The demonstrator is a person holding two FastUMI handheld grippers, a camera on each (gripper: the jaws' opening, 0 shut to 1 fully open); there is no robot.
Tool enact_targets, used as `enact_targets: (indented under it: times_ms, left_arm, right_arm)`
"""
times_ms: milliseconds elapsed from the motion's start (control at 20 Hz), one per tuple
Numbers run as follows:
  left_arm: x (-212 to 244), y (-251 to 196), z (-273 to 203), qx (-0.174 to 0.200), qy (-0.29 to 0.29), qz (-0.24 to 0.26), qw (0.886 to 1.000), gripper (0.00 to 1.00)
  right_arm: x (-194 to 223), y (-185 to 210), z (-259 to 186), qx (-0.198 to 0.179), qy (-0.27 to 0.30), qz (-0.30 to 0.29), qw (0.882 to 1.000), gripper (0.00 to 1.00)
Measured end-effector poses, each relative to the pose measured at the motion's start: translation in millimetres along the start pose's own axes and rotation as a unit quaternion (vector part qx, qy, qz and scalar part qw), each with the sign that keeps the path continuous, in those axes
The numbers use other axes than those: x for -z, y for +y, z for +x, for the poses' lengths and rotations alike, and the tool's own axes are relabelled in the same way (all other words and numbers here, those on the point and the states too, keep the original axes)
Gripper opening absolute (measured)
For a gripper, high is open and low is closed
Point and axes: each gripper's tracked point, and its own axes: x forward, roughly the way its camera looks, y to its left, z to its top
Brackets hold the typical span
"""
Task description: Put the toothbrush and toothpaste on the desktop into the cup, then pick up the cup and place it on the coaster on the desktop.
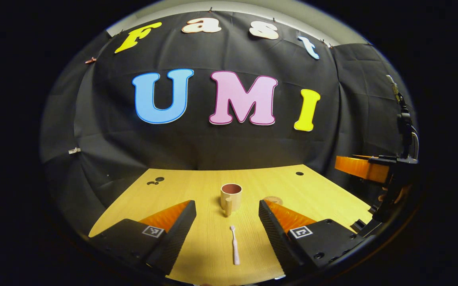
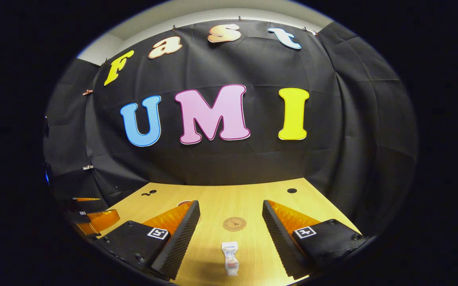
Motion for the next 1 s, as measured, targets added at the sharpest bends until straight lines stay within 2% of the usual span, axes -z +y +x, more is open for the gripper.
enact_targets:
  times_ms: [300, 600, 1000]
  left_arm:
    - [4, 4, 1, -0.011, 0.006, 0.005, 1.0, 0.99]
    - [13, 4, 8, -0.021, 0.02, -0.004, 1.0, 0.99]
    - [20, 10, 24, -0.039, 0.041, 0.003, 0.998, 0.99]
  right_arm:
    - [10, -11, 3, 0.006, 0.017, -0.007, 1.0, 0.98]
    - [41, -14, 12, 0.001, 0.059, -0.019, 0.998, 0.98]
    - [112, -4, 54, -0.015, 0.161, 0.0, 0.987, 0.97]
